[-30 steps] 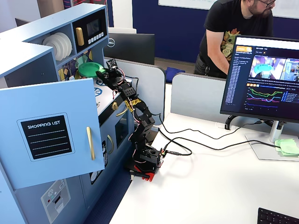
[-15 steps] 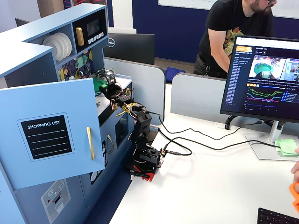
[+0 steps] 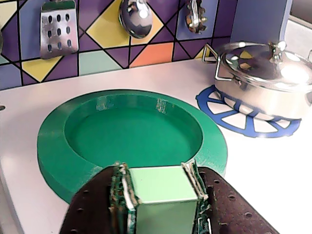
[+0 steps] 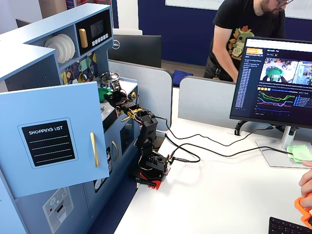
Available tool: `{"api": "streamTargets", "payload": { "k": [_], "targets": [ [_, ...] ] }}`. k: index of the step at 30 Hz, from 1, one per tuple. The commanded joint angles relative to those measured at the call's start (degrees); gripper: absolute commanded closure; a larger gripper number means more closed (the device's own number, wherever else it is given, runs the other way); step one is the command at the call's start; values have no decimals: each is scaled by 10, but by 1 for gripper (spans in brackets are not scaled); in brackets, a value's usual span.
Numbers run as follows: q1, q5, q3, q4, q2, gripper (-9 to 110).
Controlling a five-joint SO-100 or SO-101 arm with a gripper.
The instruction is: Take off the lid from the green recipient and place it on the counter
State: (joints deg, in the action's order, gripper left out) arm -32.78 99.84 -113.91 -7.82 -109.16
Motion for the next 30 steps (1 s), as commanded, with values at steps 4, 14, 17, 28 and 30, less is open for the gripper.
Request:
{"api": "streamTargets", "payload": {
  "k": [4, 14, 17, 28, 30],
  "targets": [
    [1, 6, 4, -7, -4, 87],
    [5, -54, 47, 36, -64, 70],
    [9, -56, 76, 102, -116, 67],
    [68, -89, 49, 723, -400, 71],
    [81, -76, -23, 778, -438, 72]
  ]
}}
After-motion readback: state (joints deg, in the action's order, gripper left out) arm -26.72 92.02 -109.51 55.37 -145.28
